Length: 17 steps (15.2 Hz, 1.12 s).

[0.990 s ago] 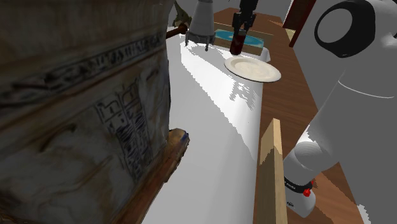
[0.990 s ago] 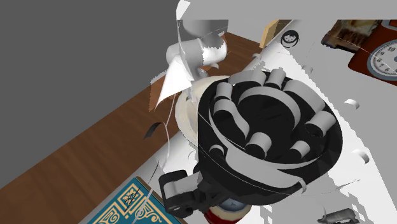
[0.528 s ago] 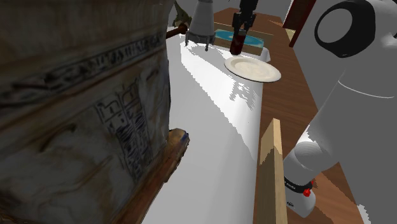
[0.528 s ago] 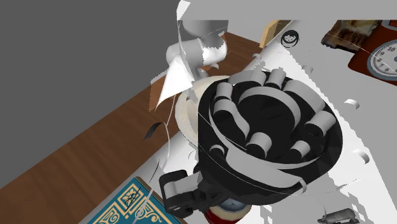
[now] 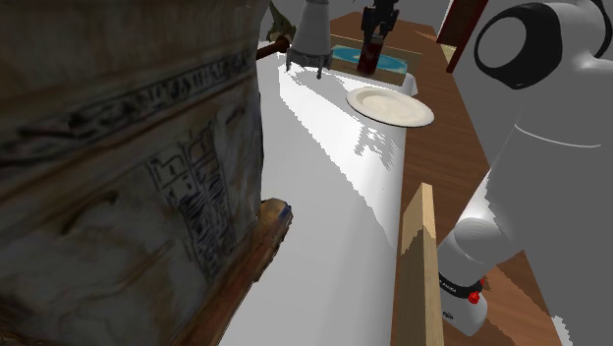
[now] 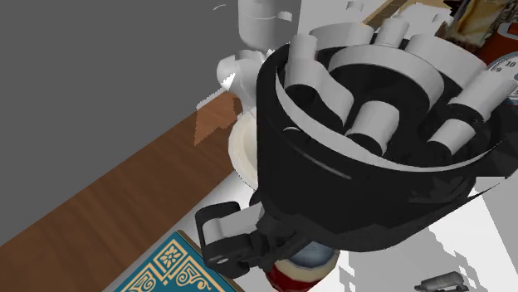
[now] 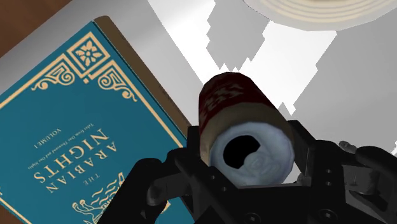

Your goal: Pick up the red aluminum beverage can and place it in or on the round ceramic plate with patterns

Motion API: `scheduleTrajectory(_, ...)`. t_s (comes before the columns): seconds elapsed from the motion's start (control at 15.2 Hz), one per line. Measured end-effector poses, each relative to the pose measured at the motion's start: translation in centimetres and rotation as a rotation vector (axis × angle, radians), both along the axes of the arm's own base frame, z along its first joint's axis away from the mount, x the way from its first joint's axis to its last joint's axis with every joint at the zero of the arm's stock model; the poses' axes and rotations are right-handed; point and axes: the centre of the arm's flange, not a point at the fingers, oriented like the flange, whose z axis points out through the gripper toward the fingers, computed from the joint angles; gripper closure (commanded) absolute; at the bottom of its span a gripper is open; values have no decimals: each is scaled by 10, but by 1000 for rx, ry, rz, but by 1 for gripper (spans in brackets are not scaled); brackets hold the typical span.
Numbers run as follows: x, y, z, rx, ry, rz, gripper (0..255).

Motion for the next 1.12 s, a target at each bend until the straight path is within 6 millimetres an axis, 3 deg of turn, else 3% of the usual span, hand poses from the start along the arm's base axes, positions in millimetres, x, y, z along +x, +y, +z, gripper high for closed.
scheduleTrajectory(0.66,0,0,51,0,-1,-1,255)
scheduleTrajectory(1.12,-66,43,68,1,0,0,255)
